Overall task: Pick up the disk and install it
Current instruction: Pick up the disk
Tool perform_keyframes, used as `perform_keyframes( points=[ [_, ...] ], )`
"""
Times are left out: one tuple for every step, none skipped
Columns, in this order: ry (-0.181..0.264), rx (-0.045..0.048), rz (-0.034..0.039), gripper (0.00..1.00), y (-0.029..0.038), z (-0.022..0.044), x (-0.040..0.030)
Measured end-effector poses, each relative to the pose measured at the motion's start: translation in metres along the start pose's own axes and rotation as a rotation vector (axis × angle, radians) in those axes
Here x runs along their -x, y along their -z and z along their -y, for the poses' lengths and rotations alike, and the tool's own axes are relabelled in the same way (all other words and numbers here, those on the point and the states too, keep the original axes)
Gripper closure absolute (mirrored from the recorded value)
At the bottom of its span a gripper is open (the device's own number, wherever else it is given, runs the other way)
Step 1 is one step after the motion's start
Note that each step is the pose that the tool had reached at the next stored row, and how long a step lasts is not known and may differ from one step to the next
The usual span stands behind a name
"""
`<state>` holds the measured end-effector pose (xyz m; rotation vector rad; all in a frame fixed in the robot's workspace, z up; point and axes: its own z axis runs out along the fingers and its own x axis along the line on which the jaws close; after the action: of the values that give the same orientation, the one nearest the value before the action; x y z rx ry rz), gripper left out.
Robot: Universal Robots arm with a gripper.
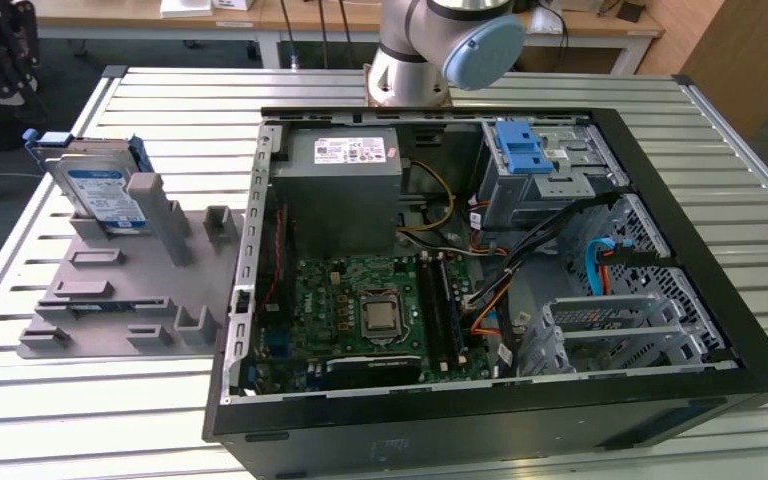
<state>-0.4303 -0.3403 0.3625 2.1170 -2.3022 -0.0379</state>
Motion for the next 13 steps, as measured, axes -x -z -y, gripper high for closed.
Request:
perform_keyframes(
  points=[
    [0.009, -0.0004, -0.0002, 0.89, -0.0001, 0.0, 0.0],
    [0.013, -0.0008, -0.0003, 0.89, -0.0002, 0.0, 0.0],
    [0.015, -0.0012, -0.0003, 0.89, -0.0003, 0.0, 0.0],
    [0.015, -0.0014, -0.0003, 0.89, -0.0003, 0.0, 0.0],
    [0.015, -0.0016, -0.0003, 0.89, -0.0004, 0.0, 0.0],
    [0.015, -0.0018, -0.0002, 0.89, -0.0004, 0.0, 0.0],
    [0.016, -0.002, -0.0002, 0.89, -0.0004, 0.0, 0.0],
    [0.016, -0.0021, -0.0002, 0.89, -0.0003, 0.0, 0.0],
    [0.016, -0.0024, -0.0002, 0.83, -0.0004, 0.0, 0.0],
    [0.016, -0.0025, -0.0002, 0.77, -0.0004, 0.0, 0.0],
    [0.016, -0.0024, -0.0003, 0.77, -0.0005, 0.0, 0.0],
    [0.016, -0.0025, -0.0002, 0.71, -0.0007, 0.0, 0.0],
    [0.016, -0.0028, -0.0002, 0.65, -0.0011, 0.0, 0.0]
  ],
)
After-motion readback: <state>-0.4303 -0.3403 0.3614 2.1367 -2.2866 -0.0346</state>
